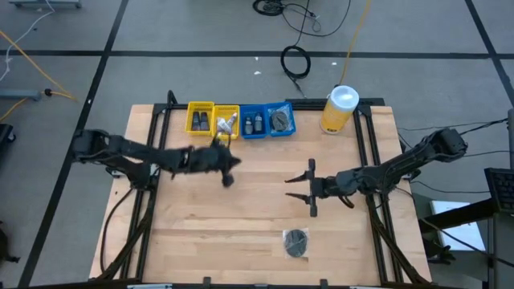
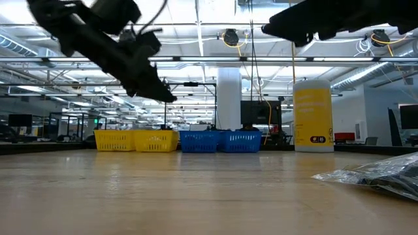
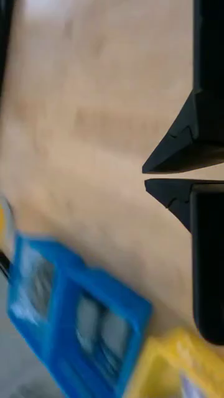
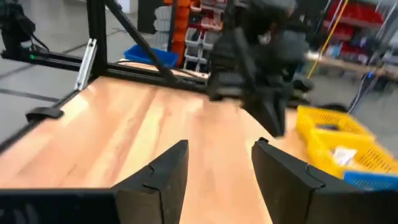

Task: Pick & Place Travel size toiletries
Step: Put the black hairbrush into the right blue bin

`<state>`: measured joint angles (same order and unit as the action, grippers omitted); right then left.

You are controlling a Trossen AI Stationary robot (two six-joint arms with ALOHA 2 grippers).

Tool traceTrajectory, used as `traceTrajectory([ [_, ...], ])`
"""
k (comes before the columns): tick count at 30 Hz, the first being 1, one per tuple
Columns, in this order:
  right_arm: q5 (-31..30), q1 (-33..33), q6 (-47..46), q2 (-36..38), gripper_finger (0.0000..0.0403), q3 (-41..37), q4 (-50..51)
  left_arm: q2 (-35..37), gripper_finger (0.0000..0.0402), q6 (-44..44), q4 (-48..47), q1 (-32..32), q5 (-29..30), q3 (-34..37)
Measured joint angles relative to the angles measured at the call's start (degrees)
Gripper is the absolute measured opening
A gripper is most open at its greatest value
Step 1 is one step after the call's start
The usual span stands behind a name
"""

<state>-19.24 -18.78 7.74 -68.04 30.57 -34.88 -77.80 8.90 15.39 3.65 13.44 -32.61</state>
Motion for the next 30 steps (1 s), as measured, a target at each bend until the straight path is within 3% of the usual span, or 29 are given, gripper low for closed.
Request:
traceTrajectory([
  [5,-1.0,-2.3,-7.6,-3.6,0.0187,0.0,3.8,-0.6,0.0026,-3.9,13.9,-11.1,2.4,6.0],
  [11,-1.5,-7.8,-24.3,-7.0,0.023,2.5,19.1,-2.9,0.0026,-6.3,23.5,-17.2,5.9,8.8],
  [17,4.6,-12.8,-40.2,-7.6,0.0275,3.8,28.7,-6.7,0.0026,-5.0,24.7,-16.6,9.0,8.8],
  [20,4.3,-15.3,-44.1,-7.9,0.0288,3.8,31.3,-8.6,0.0026,-3.4,25.0,-15.7,9.1,8.8],
  [30,4.6,-17.5,-43.3,-16.8,0.0296,3.7,23.8,-11.1,0.0026,-0.8,26.5,-12.4,9.2,8.8],
])
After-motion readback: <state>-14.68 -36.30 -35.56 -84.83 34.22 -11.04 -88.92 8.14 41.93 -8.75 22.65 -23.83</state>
